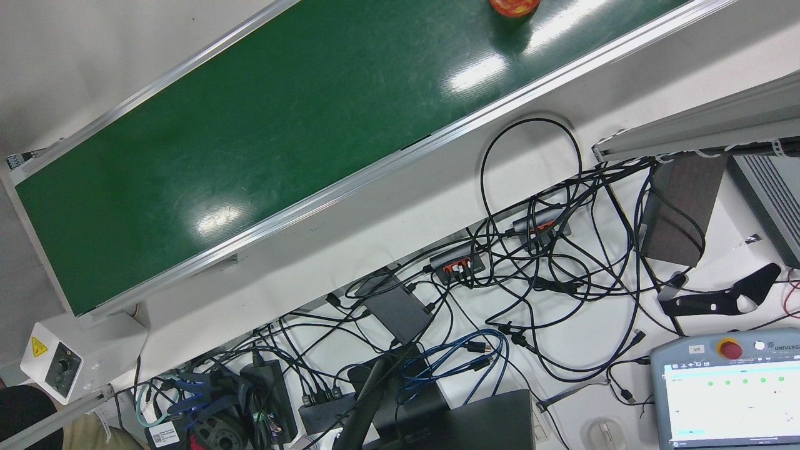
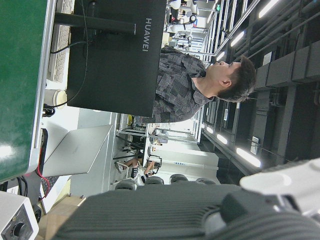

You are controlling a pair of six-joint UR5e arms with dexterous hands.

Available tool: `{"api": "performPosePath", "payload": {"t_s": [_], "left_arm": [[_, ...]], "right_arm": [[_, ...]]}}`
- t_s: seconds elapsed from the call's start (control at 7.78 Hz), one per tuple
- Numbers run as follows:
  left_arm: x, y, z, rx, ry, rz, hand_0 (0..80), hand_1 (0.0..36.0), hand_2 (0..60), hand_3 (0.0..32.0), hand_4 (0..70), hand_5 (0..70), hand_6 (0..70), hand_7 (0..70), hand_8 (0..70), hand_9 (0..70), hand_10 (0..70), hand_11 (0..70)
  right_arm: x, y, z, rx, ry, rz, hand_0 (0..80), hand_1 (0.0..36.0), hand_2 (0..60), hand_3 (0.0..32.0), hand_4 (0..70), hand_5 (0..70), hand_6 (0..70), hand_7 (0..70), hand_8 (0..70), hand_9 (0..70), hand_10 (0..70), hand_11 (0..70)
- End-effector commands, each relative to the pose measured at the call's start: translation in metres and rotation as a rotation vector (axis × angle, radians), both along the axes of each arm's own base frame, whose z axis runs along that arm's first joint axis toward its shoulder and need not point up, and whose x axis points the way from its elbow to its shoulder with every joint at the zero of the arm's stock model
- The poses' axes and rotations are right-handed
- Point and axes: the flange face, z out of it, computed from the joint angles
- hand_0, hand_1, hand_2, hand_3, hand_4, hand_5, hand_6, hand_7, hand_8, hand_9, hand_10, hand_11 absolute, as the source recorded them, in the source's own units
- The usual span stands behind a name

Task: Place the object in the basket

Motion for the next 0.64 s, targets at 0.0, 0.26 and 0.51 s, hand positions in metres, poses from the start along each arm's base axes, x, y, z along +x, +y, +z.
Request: {"api": "performPosePath", "payload": {"t_s": [0.0,0.26,0.51], "left_arm": [[0.0014,0.0007,0.0028,-0.009,-0.004,0.003,58.8,4.5,0.0,0.4,11.6,14.2,1.6,0.1,3.0,3.2,7.3,12.1],[0.0013,0.0011,0.0045,-0.011,-0.005,0.003,58.6,4.6,0.0,0.4,11.7,14.9,1.7,0.2,2.8,3.4,7.2,12.0],[0.0004,0.0010,0.0045,-0.011,-0.005,0.002,58.6,4.3,0.0,0.4,11.7,14.8,1.4,0.0,3.1,3.5,7.4,12.2]], "right_arm": [[0.0000,0.0001,0.0004,-0.001,0.001,0.000,0.0,0.0,0.0,0.0,0.0,0.0,0.0,0.0,0.0,0.0,0.0,0.0],[0.0000,0.0001,0.0004,-0.001,0.001,0.000,0.0,0.0,0.0,0.0,0.0,0.0,0.0,0.0,0.0,0.0,0.0,0.0],[0.0000,0.0001,0.0004,-0.001,0.001,0.000,0.0,0.0,0.0,0.0,0.0,0.0,0.0,0.0,0.0,0.0,0.0,0.0]]}}
